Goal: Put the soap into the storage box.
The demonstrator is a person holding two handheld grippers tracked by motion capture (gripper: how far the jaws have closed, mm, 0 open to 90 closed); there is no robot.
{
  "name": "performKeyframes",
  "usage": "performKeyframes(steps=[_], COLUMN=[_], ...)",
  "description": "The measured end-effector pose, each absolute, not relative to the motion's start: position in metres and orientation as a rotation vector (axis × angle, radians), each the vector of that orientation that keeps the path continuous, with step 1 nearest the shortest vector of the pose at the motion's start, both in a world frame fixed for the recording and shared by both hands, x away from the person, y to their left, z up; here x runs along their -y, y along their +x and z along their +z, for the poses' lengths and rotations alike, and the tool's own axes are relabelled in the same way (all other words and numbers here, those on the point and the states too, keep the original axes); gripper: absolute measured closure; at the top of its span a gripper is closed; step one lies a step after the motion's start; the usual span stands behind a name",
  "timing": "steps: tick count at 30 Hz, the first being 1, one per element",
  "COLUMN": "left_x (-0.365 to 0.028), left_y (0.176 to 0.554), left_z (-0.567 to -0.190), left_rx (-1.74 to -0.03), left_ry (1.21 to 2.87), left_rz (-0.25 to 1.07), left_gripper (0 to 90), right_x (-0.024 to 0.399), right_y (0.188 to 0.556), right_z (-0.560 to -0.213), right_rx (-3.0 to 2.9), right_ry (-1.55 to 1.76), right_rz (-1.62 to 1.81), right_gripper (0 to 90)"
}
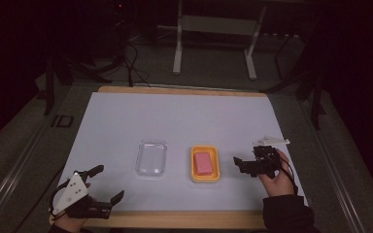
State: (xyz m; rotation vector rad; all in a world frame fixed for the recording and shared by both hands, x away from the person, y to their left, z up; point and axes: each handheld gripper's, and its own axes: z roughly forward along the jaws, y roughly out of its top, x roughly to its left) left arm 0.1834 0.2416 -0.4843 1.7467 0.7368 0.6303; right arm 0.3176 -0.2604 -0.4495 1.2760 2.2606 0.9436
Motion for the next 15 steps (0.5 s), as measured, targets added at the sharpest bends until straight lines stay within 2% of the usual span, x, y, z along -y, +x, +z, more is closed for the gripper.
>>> performKeyframes(steps=[15], left_x=[-0.242], left_y=[0.183], left_z=[-0.484], left_rx=[-0.728], left_ry=[1.754], left_rz=[0.630], left_gripper=[0.2], right_x=[0.289], right_y=[0.295], right_z=[-0.465], right_rx=[-2.175], right_ry=[1.327], right_rz=[0.942], right_gripper=[11.9])
